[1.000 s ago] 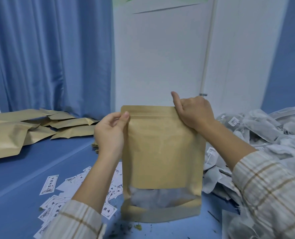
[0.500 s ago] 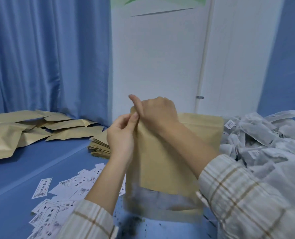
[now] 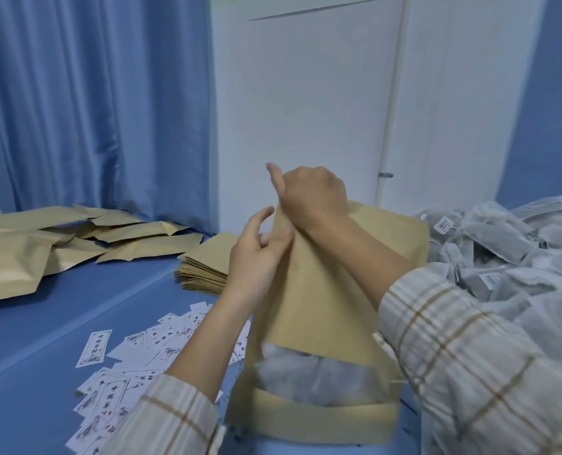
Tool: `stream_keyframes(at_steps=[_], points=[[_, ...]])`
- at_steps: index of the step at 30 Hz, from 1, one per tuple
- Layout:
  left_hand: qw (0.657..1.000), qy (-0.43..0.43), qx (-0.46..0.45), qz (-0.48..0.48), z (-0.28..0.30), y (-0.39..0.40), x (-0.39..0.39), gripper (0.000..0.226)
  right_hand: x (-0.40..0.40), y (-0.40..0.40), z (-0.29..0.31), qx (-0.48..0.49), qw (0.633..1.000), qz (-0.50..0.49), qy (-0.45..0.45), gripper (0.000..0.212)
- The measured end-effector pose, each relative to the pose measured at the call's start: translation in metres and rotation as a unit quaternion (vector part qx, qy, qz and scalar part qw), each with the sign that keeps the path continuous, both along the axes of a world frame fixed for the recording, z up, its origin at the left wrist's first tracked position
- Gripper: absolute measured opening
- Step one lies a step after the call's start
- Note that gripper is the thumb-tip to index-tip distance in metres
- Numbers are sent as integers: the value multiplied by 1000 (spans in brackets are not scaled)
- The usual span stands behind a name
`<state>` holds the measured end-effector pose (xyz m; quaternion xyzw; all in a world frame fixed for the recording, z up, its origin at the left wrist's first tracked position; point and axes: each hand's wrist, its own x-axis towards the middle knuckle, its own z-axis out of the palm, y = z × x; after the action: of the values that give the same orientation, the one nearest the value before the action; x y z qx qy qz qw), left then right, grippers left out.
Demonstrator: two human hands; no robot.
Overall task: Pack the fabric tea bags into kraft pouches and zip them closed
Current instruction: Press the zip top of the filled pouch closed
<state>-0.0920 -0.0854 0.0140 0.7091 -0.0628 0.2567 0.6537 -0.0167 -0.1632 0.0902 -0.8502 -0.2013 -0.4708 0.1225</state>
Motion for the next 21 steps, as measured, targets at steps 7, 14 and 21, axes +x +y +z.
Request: stream_keyframes(at_steps=[7, 14, 21], points=[[975, 113, 192, -11, -2, 13, -2, 33, 15, -61, 20, 226, 964, 86, 111, 68], [933, 113, 340, 28, 45, 44, 8, 56, 18, -158, -37, 135, 803, 291, 503, 41], [841, -26, 476, 256, 35, 34, 19, 33, 20, -147, -118, 309, 717, 364, 507, 39]])
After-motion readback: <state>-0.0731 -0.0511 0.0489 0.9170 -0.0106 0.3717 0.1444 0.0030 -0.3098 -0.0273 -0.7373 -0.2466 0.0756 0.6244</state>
